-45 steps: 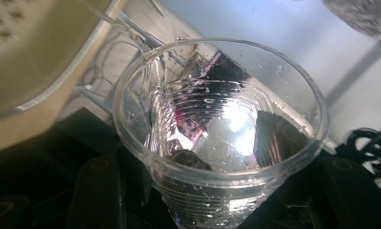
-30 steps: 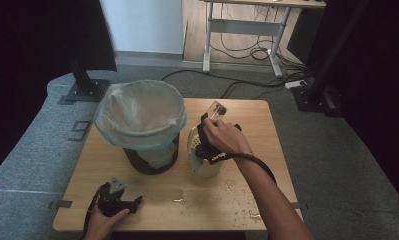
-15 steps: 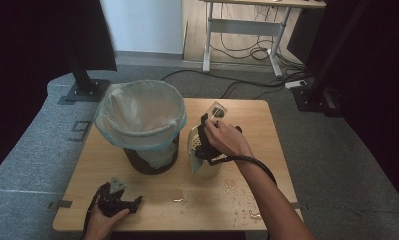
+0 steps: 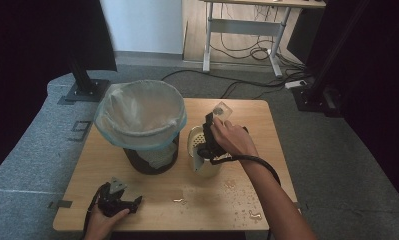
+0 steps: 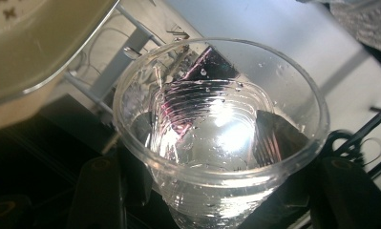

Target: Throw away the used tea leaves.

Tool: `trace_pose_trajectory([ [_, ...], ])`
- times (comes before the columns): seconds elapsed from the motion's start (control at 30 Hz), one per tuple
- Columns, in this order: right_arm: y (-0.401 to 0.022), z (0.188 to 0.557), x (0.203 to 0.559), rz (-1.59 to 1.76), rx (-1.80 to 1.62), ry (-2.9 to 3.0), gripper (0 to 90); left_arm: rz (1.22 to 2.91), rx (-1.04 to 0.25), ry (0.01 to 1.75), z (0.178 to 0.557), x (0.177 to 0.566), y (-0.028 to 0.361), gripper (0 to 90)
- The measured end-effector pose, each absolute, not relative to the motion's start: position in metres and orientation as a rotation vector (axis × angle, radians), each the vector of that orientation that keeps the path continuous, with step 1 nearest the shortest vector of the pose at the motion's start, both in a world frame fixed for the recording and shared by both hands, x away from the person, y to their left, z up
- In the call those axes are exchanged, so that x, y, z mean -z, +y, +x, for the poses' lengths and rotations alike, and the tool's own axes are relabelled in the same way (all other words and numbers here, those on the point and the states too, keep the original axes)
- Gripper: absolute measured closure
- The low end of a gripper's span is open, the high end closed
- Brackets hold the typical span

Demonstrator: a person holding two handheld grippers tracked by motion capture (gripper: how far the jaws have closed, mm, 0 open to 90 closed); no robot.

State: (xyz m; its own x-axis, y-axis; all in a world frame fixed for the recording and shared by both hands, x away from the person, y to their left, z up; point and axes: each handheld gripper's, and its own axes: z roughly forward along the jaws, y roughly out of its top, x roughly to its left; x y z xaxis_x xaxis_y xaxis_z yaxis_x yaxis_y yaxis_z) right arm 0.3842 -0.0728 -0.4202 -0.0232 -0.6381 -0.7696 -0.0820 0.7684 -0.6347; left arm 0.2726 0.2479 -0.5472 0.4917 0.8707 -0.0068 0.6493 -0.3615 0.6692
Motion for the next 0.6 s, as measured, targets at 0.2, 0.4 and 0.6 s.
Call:
trace_pose_trajectory([
  [0.2,-0.073,0.38,0.414,-0.399,0.199,1.705,42.5,2.128,-0.469,1.245,0.273,0.547,0.248,5.3],
  [0.4,-0.082,0.379,0.404,-0.108,-0.12,1.827,42.4,2.127,-0.47,1.245,0.273,0.547,0.248,5.3],
  [0.6,-0.1,0.384,0.389,0.262,-0.539,1.943,42.4,2.125,-0.471,1.246,0.273,0.547,0.248,5.3],
])
